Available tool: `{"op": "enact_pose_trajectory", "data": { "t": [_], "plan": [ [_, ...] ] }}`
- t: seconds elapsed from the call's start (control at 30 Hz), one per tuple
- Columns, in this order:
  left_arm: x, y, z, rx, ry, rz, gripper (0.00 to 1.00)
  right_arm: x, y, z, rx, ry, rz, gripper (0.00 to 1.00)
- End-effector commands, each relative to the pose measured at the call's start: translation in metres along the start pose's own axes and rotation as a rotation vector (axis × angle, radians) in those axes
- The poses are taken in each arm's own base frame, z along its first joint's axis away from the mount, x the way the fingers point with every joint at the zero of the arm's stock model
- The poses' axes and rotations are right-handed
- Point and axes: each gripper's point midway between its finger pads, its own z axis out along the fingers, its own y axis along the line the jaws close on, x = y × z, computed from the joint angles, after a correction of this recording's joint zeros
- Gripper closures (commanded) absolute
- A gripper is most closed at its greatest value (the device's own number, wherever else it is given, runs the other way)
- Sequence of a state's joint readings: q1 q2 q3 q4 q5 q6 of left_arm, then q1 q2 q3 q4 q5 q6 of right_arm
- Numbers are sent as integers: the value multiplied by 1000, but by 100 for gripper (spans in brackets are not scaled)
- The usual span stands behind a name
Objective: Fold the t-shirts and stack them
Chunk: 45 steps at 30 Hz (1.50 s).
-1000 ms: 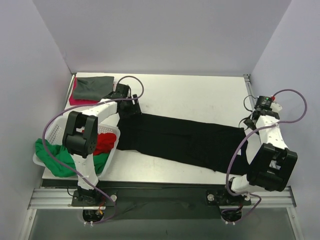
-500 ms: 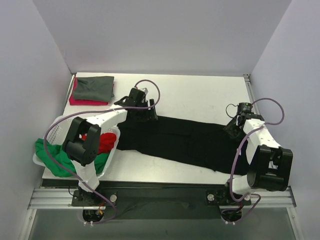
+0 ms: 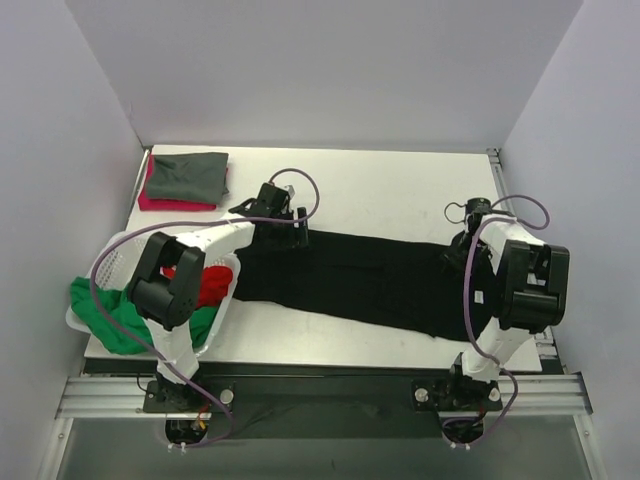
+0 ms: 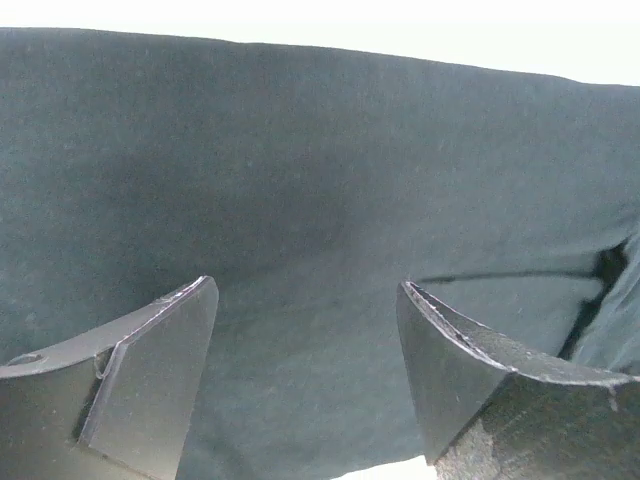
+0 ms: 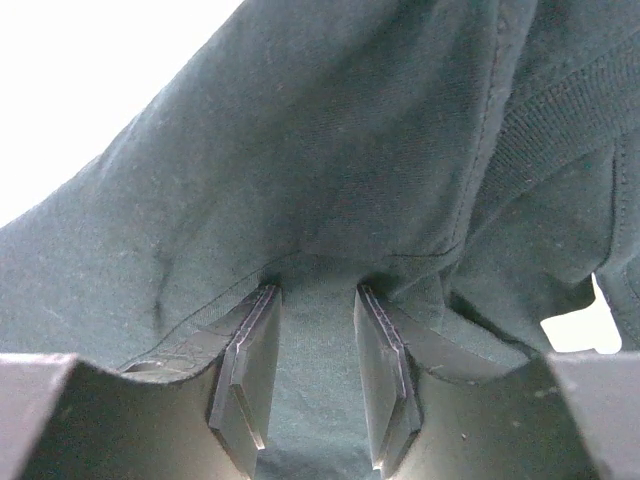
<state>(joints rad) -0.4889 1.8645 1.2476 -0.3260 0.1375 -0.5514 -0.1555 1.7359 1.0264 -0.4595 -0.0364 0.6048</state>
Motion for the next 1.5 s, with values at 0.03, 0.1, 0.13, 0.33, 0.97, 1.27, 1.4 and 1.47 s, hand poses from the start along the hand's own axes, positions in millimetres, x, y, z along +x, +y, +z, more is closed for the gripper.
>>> {"op": "enact_pose_trajectory", "data": {
  "t": [0.03,0.1,0.13,0.33,0.97,1.27,1.4,1.47],
  "plan": [
    [-17,-7,-31,26,-59,61,16,-17,1,16,54,18,-16,64],
    [-16,-4,-37,19,-60,78,16,-41,5,20,72,-9,-9,64],
    [-19,-5,-43,25,-74,86,16,-47,6,21,81,-12,-11,64],
    [-20,4,-55,11,-89,119,14,-101,25,19,95,-51,-8,64],
    [-20,-8,-2,118,-45,46,15,-110,83,-82,-238,-150,-75,64],
    [17,20,0,43,27,6,15,-24,57,-51,-188,9,-101,64],
    [41,36,-5,5,64,-9,15,-6,49,-36,-157,57,-92,64],
    [53,41,-9,-5,81,-19,15,0,47,-30,-141,76,-97,64]
  ]
}}
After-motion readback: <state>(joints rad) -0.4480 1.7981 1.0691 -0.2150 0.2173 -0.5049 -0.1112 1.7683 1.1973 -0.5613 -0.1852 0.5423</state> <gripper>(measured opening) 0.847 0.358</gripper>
